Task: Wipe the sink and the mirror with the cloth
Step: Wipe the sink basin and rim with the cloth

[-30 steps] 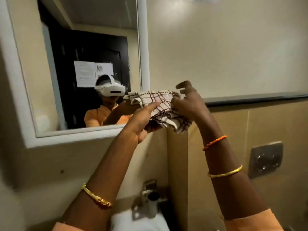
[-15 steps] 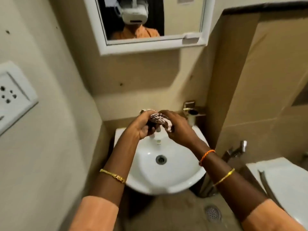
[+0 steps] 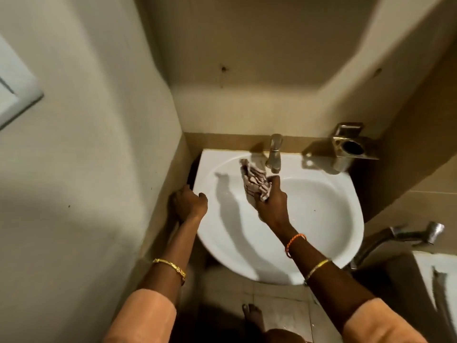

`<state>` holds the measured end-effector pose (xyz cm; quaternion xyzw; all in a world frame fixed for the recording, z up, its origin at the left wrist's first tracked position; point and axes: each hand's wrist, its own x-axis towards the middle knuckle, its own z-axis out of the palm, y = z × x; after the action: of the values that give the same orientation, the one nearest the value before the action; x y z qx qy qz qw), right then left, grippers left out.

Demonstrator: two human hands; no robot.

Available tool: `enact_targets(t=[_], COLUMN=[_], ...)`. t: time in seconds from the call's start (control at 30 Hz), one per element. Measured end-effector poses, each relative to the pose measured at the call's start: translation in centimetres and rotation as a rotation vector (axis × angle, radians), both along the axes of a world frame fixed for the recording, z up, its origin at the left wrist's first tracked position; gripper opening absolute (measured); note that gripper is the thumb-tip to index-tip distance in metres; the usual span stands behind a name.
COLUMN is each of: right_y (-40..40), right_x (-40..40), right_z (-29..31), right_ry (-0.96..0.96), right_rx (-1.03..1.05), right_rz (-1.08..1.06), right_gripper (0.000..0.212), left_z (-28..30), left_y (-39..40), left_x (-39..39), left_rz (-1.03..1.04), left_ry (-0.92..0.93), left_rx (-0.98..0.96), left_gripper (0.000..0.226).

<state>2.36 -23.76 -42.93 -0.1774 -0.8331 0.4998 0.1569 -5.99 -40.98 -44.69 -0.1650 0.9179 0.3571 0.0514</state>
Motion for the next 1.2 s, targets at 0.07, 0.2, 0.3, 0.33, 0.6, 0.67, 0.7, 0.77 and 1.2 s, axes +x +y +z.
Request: enact_targets(t=[0.07, 0.2, 0.3, 0.33, 0.6, 0.67, 0.7, 0.77, 1.2], right_y=[-0.1, 0.2, 1.6, 1.9, -2.2, -5.4, -6.8, -7.2, -7.0], right_x=[-2.5, -8.7, -11.7, -12.2, -14.4, -15.1, -15.1, -14.8, -16.8], right_z=[-0.8, -3.2, -5.3, -5.8, -7.4, -7.3, -7.4, -7.6, -7.6], right_ry=[0.014, 0.005, -0.128, -0.189, -0.325, -0.242, -0.221, -0.233, -0.307], right_rx=[0.178, 0.646, 0.941, 1.001, 0.706, 0.719, 0.742, 0.782, 0.829], right_rz=[0.125, 0.262, 0.227, 0.213, 0.058, 0.220, 0.319, 0.430, 0.284], right_gripper=[0.053, 0.075, 0.054, 0.046, 0.047, 0.050, 0.052, 0.052, 0.055], left_z=[-1.0, -2.6, -3.5, -3.6, -3.7, -3.4, -3.3, -3.1, -2.2], left_y=[-0.5, -1.1, -1.8, -2.0, -3.8, -4.0, -4.0, -4.1, -4.0], left_x=[-1.0, -1.9, -2.4, -2.7, -4.7, -4.9, -5.0, -4.9, -4.5], left_rz=[-0.032, -0.034, 0.009, 0.024, 0.091, 0.085, 0.081, 0.077, 0.047], left_ry=[-0.064, -0.174, -0.153, -0.159, -0.284, -0.320, -0.332, -0.356, -0.366], left_rx=[-0.102, -0.030, 0.005, 0.034, 0.324, 0.348, 0.355, 0.382, 0.427], left_gripper=[0.051, 0.045, 0.035, 0.038, 0.049, 0.049, 0.049, 0.051, 0.053])
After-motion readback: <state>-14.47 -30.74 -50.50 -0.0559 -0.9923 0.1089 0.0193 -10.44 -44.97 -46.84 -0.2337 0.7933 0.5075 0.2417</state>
